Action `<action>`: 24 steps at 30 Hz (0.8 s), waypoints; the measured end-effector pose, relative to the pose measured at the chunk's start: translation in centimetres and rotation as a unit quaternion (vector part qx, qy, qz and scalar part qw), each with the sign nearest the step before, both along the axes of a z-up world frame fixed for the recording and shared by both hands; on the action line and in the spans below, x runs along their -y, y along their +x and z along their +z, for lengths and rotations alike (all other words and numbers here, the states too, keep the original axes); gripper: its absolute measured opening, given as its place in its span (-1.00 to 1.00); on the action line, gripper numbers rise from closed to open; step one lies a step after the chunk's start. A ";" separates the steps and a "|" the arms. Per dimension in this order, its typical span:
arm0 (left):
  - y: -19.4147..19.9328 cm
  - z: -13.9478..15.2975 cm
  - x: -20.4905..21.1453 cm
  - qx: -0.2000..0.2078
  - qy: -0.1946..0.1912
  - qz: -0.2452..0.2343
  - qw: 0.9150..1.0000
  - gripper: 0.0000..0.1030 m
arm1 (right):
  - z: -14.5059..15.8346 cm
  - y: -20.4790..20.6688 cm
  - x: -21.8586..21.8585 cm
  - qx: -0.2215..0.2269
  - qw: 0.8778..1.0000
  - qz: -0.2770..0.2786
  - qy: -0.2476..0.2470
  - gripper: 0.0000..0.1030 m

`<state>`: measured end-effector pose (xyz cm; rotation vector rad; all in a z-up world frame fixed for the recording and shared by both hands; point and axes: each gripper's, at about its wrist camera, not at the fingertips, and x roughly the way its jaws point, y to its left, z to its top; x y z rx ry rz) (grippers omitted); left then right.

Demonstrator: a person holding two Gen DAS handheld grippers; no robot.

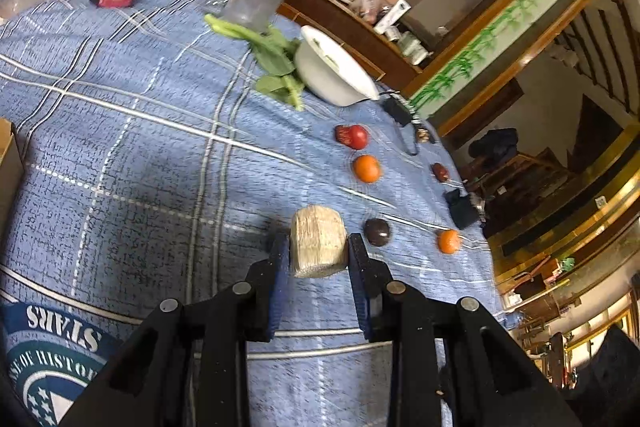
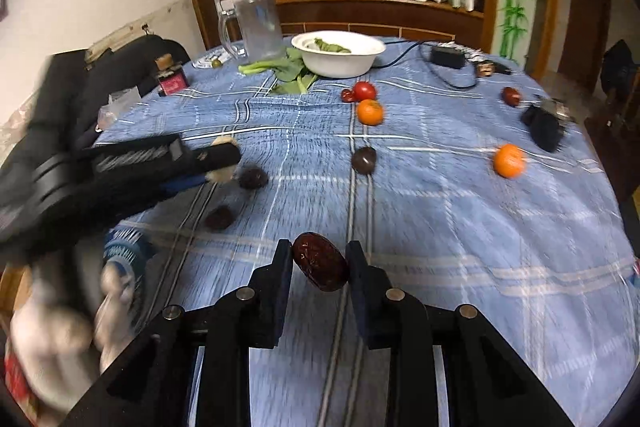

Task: Organize fruits
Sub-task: 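Carry the beige block and red date into the box and open both tools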

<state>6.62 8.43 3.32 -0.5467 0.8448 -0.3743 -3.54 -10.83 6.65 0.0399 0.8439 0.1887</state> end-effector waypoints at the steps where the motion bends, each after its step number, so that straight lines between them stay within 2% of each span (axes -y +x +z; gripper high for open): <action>1: -0.4 0.2 0.0 0.002 -0.007 -0.004 1.000 -0.47 | 0.5 -1.4 0.3 0.002 1.000 -0.002 0.000 -0.43; 2: -1.1 0.4 -0.3 0.000 -0.026 -0.009 1.000 -0.47 | 0.8 -2.1 0.4 0.002 1.000 -0.003 0.002 -0.43; 6: -5.2 1.7 -3.1 0.016 -0.048 0.005 0.999 -0.46 | 1.9 -4.8 0.1 0.013 1.000 0.007 0.001 -0.43; 10: -9.8 3.5 -8.2 0.032 -0.051 0.032 0.998 -0.46 | 2.2 -5.4 -2.7 0.018 0.999 0.040 0.020 -0.43; 13: -13.1 4.7 -13.6 0.041 -0.022 0.089 0.995 -0.46 | 2.2 -5.4 -5.8 0.014 0.996 0.076 0.038 -0.43; 15: -15.1 5.1 -16.9 0.040 0.025 0.135 0.990 -0.46 | 2.3 -5.5 -8.5 0.011 0.993 0.108 0.045 -0.43; 19: -17.7 4.9 -21.3 0.025 0.115 0.201 0.973 -0.46 | 2.6 -5.4 -14.8 0.003 0.984 0.173 0.052 -0.42; 24: -18.7 2.8 -25.1 -0.011 0.145 0.235 0.961 -0.46 | 1.8 -5.2 -21.1 -0.018 0.973 0.223 0.057 -0.42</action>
